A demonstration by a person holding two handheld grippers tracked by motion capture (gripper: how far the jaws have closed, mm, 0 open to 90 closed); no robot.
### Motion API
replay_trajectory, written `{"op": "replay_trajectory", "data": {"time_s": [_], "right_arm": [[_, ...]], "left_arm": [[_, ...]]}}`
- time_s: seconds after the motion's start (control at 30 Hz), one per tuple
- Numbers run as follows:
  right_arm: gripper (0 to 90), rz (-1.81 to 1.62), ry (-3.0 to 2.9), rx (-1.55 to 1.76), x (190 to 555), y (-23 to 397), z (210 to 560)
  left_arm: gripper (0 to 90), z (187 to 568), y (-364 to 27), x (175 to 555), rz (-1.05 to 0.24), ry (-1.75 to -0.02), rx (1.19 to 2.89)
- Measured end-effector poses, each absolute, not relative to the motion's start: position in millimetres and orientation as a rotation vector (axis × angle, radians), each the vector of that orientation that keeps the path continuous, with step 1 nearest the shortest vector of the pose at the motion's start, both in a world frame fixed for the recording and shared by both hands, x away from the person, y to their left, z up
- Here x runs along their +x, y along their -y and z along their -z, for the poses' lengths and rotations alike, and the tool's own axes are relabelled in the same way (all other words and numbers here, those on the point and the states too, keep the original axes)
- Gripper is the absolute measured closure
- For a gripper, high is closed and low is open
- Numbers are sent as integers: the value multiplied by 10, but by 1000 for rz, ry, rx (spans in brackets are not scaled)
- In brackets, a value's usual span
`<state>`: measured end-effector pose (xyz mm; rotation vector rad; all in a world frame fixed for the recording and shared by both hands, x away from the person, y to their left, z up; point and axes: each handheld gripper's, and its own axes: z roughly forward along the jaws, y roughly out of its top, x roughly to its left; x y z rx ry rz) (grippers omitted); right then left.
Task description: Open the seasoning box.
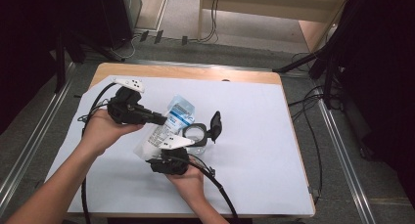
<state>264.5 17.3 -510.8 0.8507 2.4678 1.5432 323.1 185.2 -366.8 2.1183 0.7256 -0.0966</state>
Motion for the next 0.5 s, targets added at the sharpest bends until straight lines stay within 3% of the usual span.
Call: {"op": "replay_trajectory", "data": {"time_s": [0.27,0.5], "right_arm": [[470,-1551,-2457,878,2599,-125,5128],[525,-1569,-2443,908,2578,-89,5156]], "left_arm": [[900,3696,-1792,3282,118,-718,2124],[900,3721,-1714,3304,117,-717,2142]]}}
